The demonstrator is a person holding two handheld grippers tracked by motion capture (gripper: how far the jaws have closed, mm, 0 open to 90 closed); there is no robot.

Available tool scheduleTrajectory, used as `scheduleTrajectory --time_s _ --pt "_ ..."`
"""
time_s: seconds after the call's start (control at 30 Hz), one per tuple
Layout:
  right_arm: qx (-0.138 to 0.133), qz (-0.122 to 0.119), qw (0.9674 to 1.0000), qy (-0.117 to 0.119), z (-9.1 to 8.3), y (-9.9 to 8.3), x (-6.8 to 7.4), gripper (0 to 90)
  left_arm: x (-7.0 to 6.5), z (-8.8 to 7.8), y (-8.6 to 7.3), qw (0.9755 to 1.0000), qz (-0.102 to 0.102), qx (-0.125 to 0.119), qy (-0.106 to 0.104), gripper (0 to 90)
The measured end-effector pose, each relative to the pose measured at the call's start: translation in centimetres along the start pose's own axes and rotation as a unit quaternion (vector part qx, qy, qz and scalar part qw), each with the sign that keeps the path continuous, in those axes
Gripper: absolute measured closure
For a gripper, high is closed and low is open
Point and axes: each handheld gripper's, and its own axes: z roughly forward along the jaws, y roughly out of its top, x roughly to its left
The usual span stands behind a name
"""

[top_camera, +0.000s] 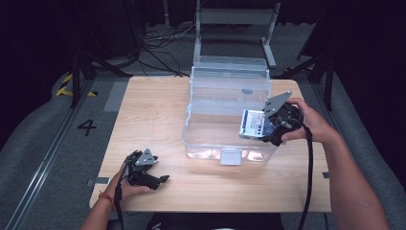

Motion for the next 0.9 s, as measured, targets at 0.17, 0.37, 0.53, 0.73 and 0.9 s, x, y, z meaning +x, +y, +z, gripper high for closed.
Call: scheduleTrajectory --time_s 0.17,0.37,0.53,0.73,0.9 --pt "0.017 -0.001 0.9997 0.017 2.0 0.5 -0.4 5.3 0.0 0.0 0.0 1.0000 0.000 0.000 0.000 13.9" --pt "0.032 0.003 0.9991 0.029 3.9 0.6 -0.9 5.2 0.0 0.0 0.0 1.0000 0.001 0.000 0.000 13.9" --pt "0.035 0.013 0.9985 0.040 4.9 0.4 -1.1 5.1 0.0 0.0 0.0 1.0000 -0.001 0.000 0.001 13.9" --pt "0.023 0.019 0.9982 0.051 5.7 0.1 -1.3 5.0 0.0 0.0 0.0 1.0000 0.001 0.000 0.000 13.9" --pt "0.024 0.024 0.9986 0.041 5.9 -0.1 -1.3 5.1 0.0 0.0 0.0 1.0000 0.000 0.000 0.000 14.0"
